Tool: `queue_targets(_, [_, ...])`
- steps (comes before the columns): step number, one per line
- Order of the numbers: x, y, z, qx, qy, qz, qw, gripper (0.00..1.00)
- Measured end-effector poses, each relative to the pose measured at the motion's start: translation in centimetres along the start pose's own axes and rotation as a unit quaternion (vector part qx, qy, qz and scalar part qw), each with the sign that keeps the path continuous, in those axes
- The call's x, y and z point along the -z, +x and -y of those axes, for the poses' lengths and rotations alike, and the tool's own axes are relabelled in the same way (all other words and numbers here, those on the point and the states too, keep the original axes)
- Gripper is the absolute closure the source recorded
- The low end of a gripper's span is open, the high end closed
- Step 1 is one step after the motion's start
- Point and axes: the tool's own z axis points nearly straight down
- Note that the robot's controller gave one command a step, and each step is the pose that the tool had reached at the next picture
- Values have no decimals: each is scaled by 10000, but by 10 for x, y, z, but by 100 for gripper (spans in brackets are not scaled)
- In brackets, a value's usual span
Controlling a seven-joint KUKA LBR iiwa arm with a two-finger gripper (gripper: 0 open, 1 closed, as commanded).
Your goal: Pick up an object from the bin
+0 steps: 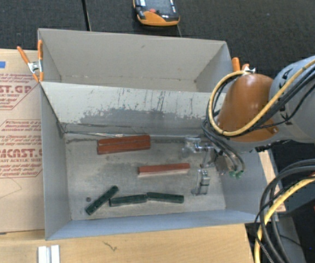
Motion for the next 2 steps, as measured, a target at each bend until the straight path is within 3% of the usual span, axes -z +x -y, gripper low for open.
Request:
queue_targets(1, [4, -48, -13, -72, -12, -41, 10000, 0])
queue_targets(2, [-17, -63, -45, 118, -5, -18, 9999, 0])
